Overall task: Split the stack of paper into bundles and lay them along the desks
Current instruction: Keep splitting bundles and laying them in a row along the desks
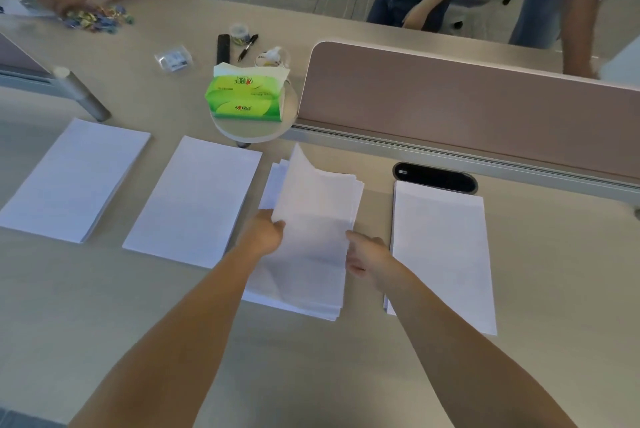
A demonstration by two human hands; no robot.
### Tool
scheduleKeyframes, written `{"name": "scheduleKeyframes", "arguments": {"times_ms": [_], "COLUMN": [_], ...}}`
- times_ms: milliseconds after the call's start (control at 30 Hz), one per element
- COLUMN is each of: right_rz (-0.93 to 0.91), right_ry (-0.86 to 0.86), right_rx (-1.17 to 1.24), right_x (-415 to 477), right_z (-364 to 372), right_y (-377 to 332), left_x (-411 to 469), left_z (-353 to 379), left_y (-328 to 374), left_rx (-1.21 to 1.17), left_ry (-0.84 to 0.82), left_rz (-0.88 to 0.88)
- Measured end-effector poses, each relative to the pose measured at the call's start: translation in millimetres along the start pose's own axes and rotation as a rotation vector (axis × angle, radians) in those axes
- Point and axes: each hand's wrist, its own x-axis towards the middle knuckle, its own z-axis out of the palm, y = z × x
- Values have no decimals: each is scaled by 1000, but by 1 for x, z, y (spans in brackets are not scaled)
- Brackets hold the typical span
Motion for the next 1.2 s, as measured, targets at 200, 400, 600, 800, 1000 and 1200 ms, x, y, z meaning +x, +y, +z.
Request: {"name": "scheduleKeyframes", "arguments": {"times_ms": [200, 400, 600, 800, 1000, 1200], "right_rz": [-192, -392, -769, -986, -1095, -844], "right_ry": [-58, -152, 330, 584, 584, 554], "right_rx": [145, 304, 232, 267, 293, 140], "right_x": [-10, -71, -132, -150, -142, -90], "right_z": [-21, -61, -120, -236, -369, -463], "right_y": [-8, -5, 14, 47, 101, 164], "left_x": [-46, -79, -113, -165, -221, -235], "left_z": [-27, -5, 61, 144, 262, 351], "left_y": [11, 28, 88, 182, 255, 276], "left_rx": [-445, -698, -639, -808, -896, -752], "left_ry": [-64, -138, -62, -258, -282, -236], "left_rz": [222, 372, 492, 449, 372, 306]}}
